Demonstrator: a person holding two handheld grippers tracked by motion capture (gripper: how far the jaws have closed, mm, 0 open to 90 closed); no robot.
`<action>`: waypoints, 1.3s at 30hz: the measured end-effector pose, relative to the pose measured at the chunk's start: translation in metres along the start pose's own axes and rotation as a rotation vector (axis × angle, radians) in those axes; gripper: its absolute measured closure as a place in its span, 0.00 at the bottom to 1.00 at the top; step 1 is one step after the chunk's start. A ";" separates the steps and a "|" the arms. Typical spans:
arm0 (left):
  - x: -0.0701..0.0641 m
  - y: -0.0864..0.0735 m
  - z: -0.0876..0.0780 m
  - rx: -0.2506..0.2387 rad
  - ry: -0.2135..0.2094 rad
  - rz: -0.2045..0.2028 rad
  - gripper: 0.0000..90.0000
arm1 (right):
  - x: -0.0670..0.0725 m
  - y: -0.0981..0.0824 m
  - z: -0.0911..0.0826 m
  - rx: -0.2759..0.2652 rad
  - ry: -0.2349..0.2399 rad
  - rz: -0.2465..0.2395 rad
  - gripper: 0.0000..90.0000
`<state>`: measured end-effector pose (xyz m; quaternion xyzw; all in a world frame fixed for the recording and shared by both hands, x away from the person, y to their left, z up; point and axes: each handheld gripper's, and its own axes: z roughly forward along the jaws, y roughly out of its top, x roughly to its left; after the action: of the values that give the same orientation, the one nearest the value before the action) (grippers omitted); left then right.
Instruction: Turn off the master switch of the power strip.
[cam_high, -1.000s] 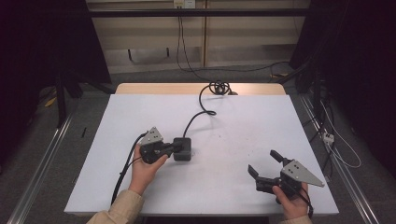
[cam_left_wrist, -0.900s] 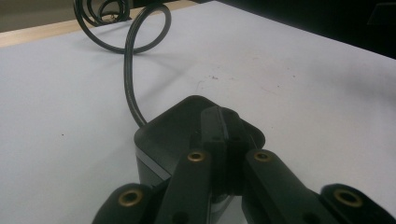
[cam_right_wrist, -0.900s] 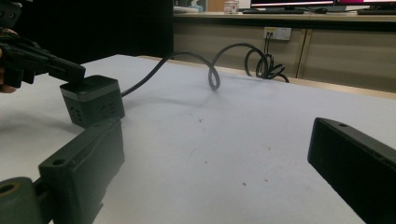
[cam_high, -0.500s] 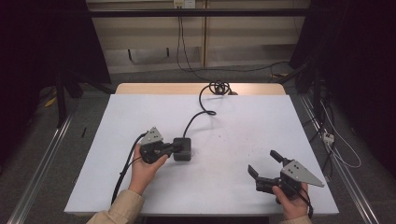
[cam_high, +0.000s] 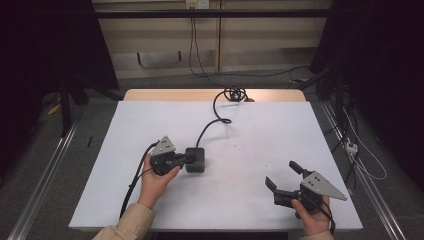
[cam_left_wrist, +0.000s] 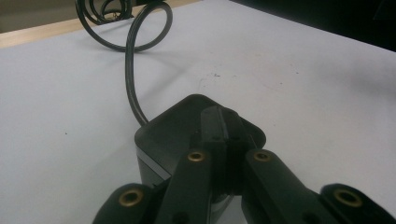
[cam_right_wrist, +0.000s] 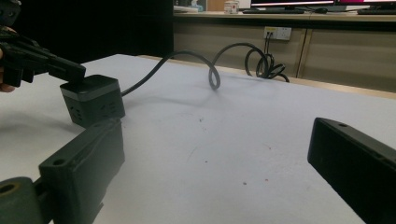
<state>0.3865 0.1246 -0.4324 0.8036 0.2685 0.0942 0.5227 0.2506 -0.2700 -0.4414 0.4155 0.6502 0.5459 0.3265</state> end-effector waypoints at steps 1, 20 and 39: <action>0.000 0.000 0.000 0.002 0.002 0.000 1.00 | 0.000 0.000 0.000 0.000 0.000 0.000 0.03; -0.003 0.003 0.000 0.024 0.020 0.015 1.00 | 0.001 0.000 0.000 0.002 -0.001 -0.001 0.04; -0.007 0.005 0.001 0.042 0.038 0.037 1.00 | 0.001 0.000 0.000 0.001 0.000 0.000 0.04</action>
<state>0.3830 0.1187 -0.4275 0.8173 0.2654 0.1133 0.4988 0.2504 -0.2686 -0.4416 0.4155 0.6505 0.5455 0.3264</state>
